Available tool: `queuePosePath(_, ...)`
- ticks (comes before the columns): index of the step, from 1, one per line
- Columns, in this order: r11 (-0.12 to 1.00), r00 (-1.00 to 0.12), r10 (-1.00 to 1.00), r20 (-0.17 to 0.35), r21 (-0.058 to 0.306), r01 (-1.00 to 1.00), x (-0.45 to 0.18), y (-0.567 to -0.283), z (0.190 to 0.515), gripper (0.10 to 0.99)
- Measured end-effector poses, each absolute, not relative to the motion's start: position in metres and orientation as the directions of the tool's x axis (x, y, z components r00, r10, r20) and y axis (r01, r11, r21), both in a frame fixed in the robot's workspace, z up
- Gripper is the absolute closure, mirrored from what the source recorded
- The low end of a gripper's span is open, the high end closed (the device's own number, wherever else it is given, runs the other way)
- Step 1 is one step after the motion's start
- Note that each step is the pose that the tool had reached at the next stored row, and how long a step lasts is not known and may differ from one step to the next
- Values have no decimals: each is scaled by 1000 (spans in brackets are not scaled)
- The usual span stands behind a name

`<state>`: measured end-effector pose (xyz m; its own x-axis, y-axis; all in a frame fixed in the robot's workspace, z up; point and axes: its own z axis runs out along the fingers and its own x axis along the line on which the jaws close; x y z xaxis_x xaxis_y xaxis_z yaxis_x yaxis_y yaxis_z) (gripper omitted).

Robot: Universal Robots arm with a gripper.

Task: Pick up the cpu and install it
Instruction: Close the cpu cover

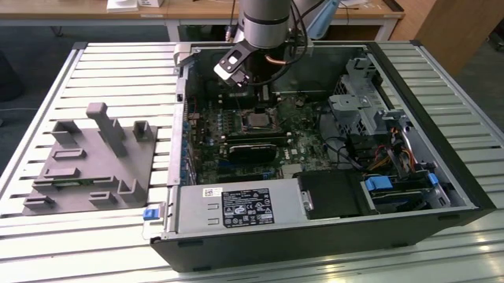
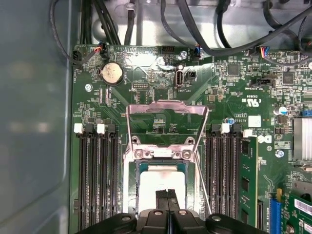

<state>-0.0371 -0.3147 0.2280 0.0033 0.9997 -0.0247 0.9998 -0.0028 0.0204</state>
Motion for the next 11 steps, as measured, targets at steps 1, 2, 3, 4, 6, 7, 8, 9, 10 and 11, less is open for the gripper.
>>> queuePosePath(1,-3,3,1000,-25,20,1000,-37,-315,229,980)
queuePosePath(2,-3,3,1000,-25,20,1000,-37,-315,230,980)
queuePosePath(3,-3,3,1000,-25,20,1000,-37,-315,231,980)
queuePosePath(4,-3,3,1000,-25,20,1000,-37,-315,231,980)
queuePosePath(6,-3,3,1000,-25,20,1000,-37,-315,232,980)
queuePosePath(7,-3,3,1000,-25,20,1000,-37,-315,233,980)
queuePosePath(8,-3,3,1000,-25,20,1000,-37,-315,233,980)
queuePosePath(9,-3,3,1000,-25,20,1000,-37,-315,234,980)
queuePosePath(10,-3,3,1000,-25,20,1000,-37,-315,235,980)
queuePosePath(11,-3,3,1000,-25,20,1000,-37,-315,236,980)
